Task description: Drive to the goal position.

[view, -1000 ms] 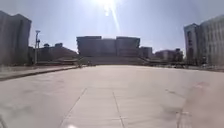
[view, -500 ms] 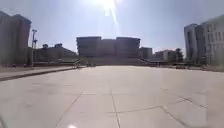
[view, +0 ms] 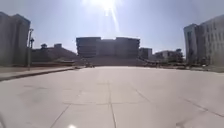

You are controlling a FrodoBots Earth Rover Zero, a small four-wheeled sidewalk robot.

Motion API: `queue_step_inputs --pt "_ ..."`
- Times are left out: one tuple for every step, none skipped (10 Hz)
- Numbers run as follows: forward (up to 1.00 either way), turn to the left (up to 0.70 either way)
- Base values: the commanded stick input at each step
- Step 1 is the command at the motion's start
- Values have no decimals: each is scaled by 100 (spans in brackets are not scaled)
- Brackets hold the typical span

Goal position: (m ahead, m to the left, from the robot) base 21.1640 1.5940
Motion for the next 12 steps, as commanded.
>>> queue_step_inputs --pt "100 0" --pt "100 0" --pt "100 0" --pt "100 0" --pt "100 0" --pt "100 0" --pt "100 40" --pt "100 37" --pt "100 0" --pt "100 0" --pt "100 1" --pt "100 16"
